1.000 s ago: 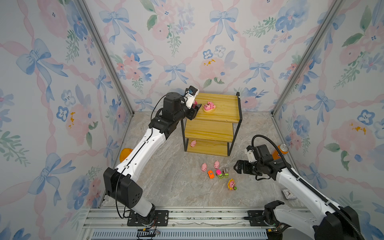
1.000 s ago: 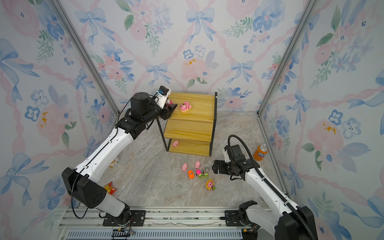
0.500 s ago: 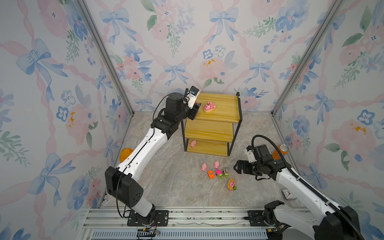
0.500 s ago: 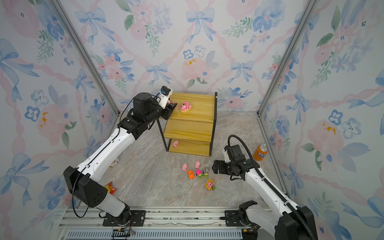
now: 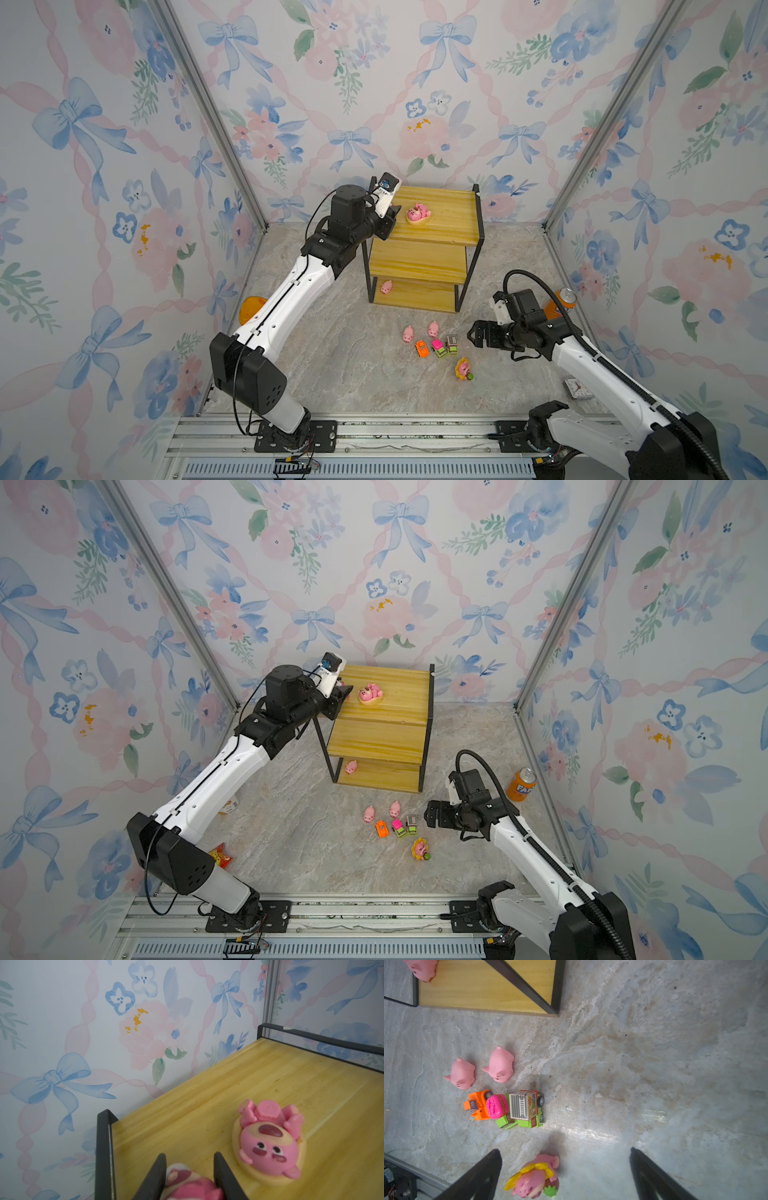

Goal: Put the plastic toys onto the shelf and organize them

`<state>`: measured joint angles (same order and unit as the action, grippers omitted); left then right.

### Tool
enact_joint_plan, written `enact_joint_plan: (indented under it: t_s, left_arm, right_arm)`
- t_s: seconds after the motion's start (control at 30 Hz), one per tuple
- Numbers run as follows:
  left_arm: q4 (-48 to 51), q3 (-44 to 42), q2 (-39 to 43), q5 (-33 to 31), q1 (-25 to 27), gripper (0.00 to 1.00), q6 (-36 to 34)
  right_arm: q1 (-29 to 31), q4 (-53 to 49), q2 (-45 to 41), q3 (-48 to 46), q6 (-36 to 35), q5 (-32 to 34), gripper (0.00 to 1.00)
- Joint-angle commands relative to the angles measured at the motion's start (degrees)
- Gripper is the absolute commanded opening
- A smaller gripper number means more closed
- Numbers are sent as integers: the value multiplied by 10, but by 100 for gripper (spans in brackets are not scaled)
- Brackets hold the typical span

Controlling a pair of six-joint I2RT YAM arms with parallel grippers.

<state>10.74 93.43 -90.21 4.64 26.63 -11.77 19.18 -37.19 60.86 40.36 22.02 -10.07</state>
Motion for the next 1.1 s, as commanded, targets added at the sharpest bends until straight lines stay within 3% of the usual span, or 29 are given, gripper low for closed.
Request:
enact_joint_plan:
  t_s: [0.0,0.73,1.07]
  left_arm:
    - [-9,-7,18,22,-11,36,-14]
    - [-10,-12,18,256,-68,39,-12]
    - [-10,-12,16,267,-69,40,-13]
  right_arm:
    - [-1,-2,3,-5,-3,5,98]
    - [-2,-2,4,-5,-3,6,98]
    - [-2,0,4,-6,-2,6,98]
